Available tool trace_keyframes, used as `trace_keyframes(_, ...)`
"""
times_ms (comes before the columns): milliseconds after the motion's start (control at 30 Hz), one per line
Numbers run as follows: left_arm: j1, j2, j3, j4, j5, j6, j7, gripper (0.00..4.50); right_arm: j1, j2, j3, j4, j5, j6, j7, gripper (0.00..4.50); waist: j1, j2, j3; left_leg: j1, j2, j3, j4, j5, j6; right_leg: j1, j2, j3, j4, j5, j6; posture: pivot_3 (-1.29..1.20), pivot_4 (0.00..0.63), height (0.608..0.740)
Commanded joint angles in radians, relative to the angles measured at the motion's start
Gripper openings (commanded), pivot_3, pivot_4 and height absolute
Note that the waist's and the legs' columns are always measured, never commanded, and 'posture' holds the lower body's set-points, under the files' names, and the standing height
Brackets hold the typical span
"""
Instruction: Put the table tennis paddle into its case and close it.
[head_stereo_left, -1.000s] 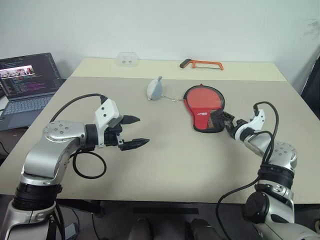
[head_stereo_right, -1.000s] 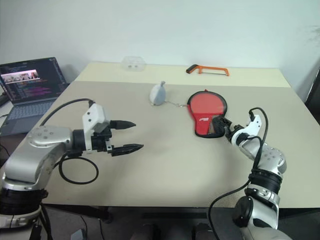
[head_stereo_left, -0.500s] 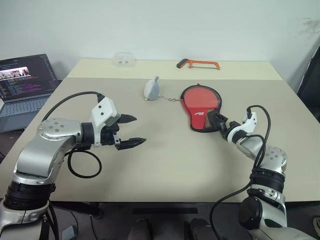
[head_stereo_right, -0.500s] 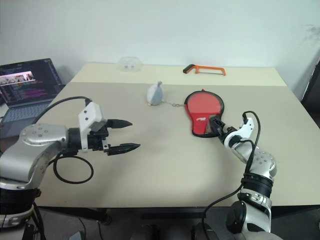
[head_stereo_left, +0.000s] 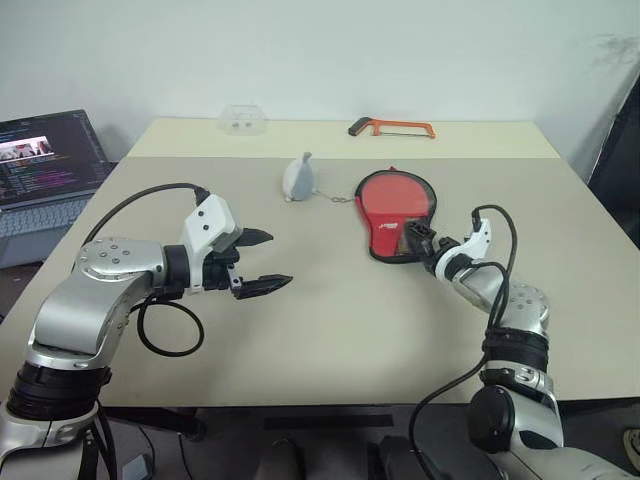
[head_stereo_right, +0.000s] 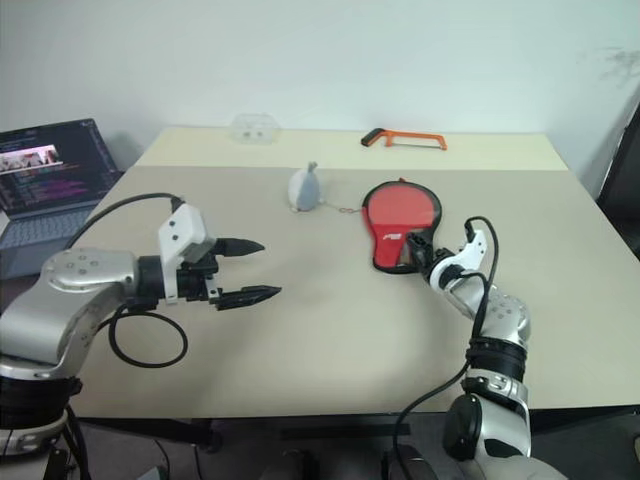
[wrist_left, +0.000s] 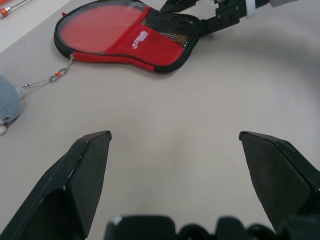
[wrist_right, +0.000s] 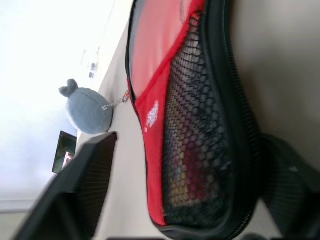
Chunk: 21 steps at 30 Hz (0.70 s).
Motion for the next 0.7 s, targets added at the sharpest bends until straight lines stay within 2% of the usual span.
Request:
trace_keyframes(33, -0.013, 0.016, 0.005, -0.023, -0.006, -0.004, 0.005, 4.50, -0.030, -0.008, 0.014, 0.033, -0.009, -0.041, 0.025, 2.82, -0.001, 0.000, 0.000, 0.000, 0.000, 0.000, 0.000, 0.000, 0.000, 0.000, 0.000, 0.000, 0.000, 0.000, 0.000, 0.00, 0.150, 0.740)
trace_keyframes(300, -0.009, 0.024, 0.007, -0.018, -0.001, -0.008, 0.007, 4.50, -0.014, -0.014, 0.031, 0.048, -0.011, -0.023, 0.026, 0.13, -0.002, -0.003, -0.002, 0.002, 0.000, 0.000, 0.000, 0.000, 0.000, 0.001, 0.000, 0.000, 0.000, 0.000, 0.000, 0.00, 0.150, 0.740)
trace_keyframes(500, -0.004, 0.026, 0.000, -0.020, -0.001, -0.005, 0.004, 4.50, 0.057, -0.011, 0.081, -0.060, 0.025, 0.125, 0.037, 0.03, 0.000, -0.003, -0.002, 0.002, 0.000, 0.000, -0.001, 0.000, 0.000, 0.002, 0.000, 0.000, 0.000, 0.000, 0.000, 0.00, 0.150, 0.740)
trace_keyframes(700, -0.007, 0.040, -0.010, -0.013, -0.002, -0.007, -0.011, 4.50, 0.206, 0.001, 0.135, -0.277, 0.121, 0.342, 0.021, 0.03, 0.000, -0.004, -0.002, 0.002, 0.000, -0.001, -0.007, 0.000, 0.000, 0.001, 0.000, 0.000, -0.004, -0.001, -0.001, 0.00, 0.150, 0.740)
